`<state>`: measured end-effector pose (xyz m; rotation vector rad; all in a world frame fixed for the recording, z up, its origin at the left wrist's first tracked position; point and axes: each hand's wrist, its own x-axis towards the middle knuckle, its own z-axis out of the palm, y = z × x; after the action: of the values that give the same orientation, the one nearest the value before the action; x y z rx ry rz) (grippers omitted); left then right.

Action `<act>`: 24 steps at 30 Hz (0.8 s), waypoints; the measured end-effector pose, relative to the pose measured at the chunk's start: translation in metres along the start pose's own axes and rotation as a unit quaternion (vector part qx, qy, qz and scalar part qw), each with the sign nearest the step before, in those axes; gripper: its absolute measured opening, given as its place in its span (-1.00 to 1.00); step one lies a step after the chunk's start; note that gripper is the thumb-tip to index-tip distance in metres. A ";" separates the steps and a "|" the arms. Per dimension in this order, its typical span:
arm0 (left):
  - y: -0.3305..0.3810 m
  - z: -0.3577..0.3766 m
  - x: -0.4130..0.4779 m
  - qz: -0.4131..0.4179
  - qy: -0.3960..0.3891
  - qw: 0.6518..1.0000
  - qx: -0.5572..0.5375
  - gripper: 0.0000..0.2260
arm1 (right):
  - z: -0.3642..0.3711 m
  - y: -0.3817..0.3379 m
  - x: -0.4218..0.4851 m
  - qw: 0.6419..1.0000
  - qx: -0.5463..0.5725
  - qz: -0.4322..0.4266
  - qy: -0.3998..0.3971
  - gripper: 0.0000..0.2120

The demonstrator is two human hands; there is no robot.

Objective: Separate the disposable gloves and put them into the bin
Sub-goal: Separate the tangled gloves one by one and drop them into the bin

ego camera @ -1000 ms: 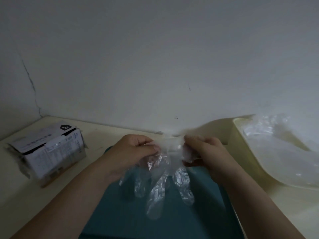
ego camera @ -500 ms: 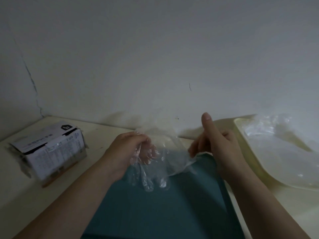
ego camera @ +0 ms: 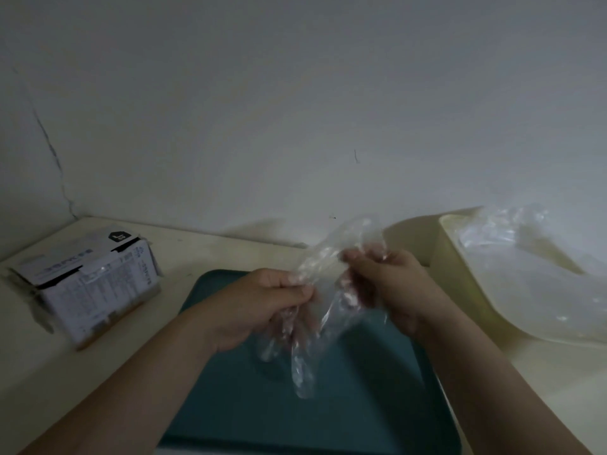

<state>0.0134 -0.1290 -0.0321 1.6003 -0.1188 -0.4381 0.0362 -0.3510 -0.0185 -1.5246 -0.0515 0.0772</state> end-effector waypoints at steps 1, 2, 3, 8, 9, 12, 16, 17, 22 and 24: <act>0.000 -0.004 0.000 0.001 -0.004 0.999 0.037 -0.83 | -0.002 -0.001 0.002 0.998 -0.031 -0.025 0.047 -0.73; -0.001 -0.009 0.000 0.000 0.000 0.997 0.074 -0.82 | -0.006 -0.002 0.004 0.990 -0.096 -0.054 0.092 -0.68; 0.000 -0.013 0.000 -0.002 0.005 0.994 0.108 -0.81 | -0.011 -0.004 0.007 0.973 -0.172 -0.083 0.128 -0.64; 0.000 -0.038 0.000 -0.035 -0.002 0.954 0.298 -0.93 | -0.025 -0.008 0.009 0.901 -0.368 -0.148 0.175 -0.67; -0.001 -0.041 0.002 -0.020 0.031 0.932 0.361 -0.93 | -0.025 -0.009 0.008 0.892 -0.394 -0.146 0.165 -0.67; -0.012 -0.038 0.012 0.080 0.142 0.869 0.467 -0.84 | -0.023 -0.014 0.006 0.881 -0.438 -0.133 0.115 -0.63; -0.026 -0.018 0.017 0.112 -0.008 0.836 0.537 -0.76 | -0.027 -0.022 0.001 0.902 -0.425 -0.078 0.011 -0.68; -0.027 -0.016 0.016 0.102 -0.013 0.833 0.544 -0.78 | -0.027 -0.024 -0.002 0.907 -0.416 -0.058 -0.023 -0.71; -0.015 -0.018 0.014 0.111 0.124 0.881 0.443 -0.85 | -0.028 -0.025 -0.009 0.896 -0.392 -0.004 -0.207 -0.74; -0.012 -0.021 0.013 0.120 0.186 0.868 0.445 -0.95 | -0.027 -0.024 -0.010 0.859 -0.417 0.029 -0.295 -0.74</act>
<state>0.0299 -0.1127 -0.0465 2.5115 -0.2454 0.1804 0.0286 -0.3802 0.0042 -2.3199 -0.5977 0.6429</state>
